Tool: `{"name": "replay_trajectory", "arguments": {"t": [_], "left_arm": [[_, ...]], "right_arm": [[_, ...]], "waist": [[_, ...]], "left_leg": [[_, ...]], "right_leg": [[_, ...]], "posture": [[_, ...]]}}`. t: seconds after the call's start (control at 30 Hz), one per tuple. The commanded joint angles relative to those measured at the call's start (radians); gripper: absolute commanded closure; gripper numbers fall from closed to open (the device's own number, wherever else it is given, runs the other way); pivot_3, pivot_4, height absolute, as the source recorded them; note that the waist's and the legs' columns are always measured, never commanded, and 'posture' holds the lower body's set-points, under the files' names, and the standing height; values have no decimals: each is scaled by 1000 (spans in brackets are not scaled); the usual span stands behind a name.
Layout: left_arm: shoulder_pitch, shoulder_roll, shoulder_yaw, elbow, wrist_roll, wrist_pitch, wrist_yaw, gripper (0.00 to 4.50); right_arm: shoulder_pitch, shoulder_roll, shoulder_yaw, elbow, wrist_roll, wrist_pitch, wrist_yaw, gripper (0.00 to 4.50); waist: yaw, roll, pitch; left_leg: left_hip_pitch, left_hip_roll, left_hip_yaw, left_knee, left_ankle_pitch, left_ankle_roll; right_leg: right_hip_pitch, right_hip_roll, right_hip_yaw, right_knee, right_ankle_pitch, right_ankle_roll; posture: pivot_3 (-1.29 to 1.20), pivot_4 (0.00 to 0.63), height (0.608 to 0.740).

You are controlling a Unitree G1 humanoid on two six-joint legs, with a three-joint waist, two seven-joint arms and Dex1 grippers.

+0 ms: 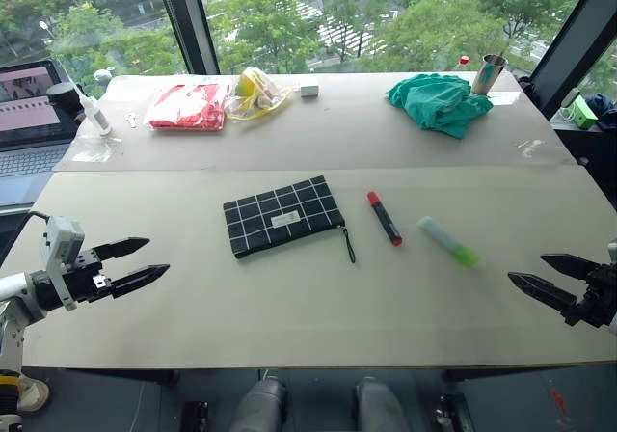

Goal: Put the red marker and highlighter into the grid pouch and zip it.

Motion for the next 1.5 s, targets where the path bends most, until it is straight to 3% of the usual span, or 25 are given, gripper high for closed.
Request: {"name": "replay_trajectory", "arguments": {"t": [0.03, 0.37, 0.47, 0.53, 0.63, 0.83, 0.97, 1.17, 1.5], "left_arm": [[-13, 9, 12, 3, 2, -14, 1, 0], [-156, 30, -103, 16, 10, 116, -2, 0], [-162, 40, -158, 29, 103, -58, -50, 0], [-179, 30, -183, 71, 182, -297, -77, 0], [-227, 9, -219, 144, 253, -499, -73, 0], [-317, -30, -258, 249, 296, -639, -59, 0], [-359, -40, -281, 298, 312, -691, -64, 0], [-397, -66, -314, 355, 323, -733, -66, 0], [-404, -77, -306, 368, 304, -712, -64, 0]], "right_arm": [[-14, -8, -13, -3, 0, -8, 3, 23], [-85, -59, 18, -77, 44, 66, -2, 23], [-123, -61, 15, -144, 110, 119, -7, 716], [-133, -51, 35, -197, 139, 144, -14, 1451], [-154, -42, 101, -264, 160, 168, -31, 2390], [-267, 22, 241, -301, 190, 193, -106, 4469], [-424, 111, 443, -280, 109, 201, -200, 4469], [-718, 278, 768, -124, -166, 148, -348, 4469], [-965, 491, 920, 185, -368, 138, -434, 4469]], "waist": [[0, 0, 0], [0, 0, 0], [-8, 0, 0], [-10, 0, 0], [-3, 0, 0], [1, -1, 0], [-6, -3, -1], [-31, -3, -1], [-34, -4, -1]], "left_leg": [[0, 0, 0, 0, 0, 0], [0, -1, 0, 2, 0, 0], [0, 0, 0, 2, 0, 0], [0, 1, 1, 1, 0, 0], [-1, 1, 1, 1, 0, 0], [-2, -1, 0, 3, 0, 0], [-3, -1, -1, 5, 0, 0], [-3, -1, -3, 6, 1, -1], [-7, -2, -9, 10, 3, -5]], "right_leg": [[0, 0, 0, 0, 0, 0], [0, 0, 0, 2, 0, 0], [-1, 0, 0, 3, 0, 0], [-1, 0, 0, 3, 0, 0], [-1, 0, 0, 2, 0, 0], [-1, 0, -1, 1, 1, 1], [-2, 0, -2, 4, 1, 1], [-5, 0, -2, 8, 1, 1], [-8, 0, -3, 14, 1, 1]], "posture": [[0, 150, 740], [0, 150, 740], [0, 150, 740], [0, 150, 740], [0, 150, 740], [0, 150, 740], [0, 150, 740], [0, 150, 740], [0, 150, 740]]}}
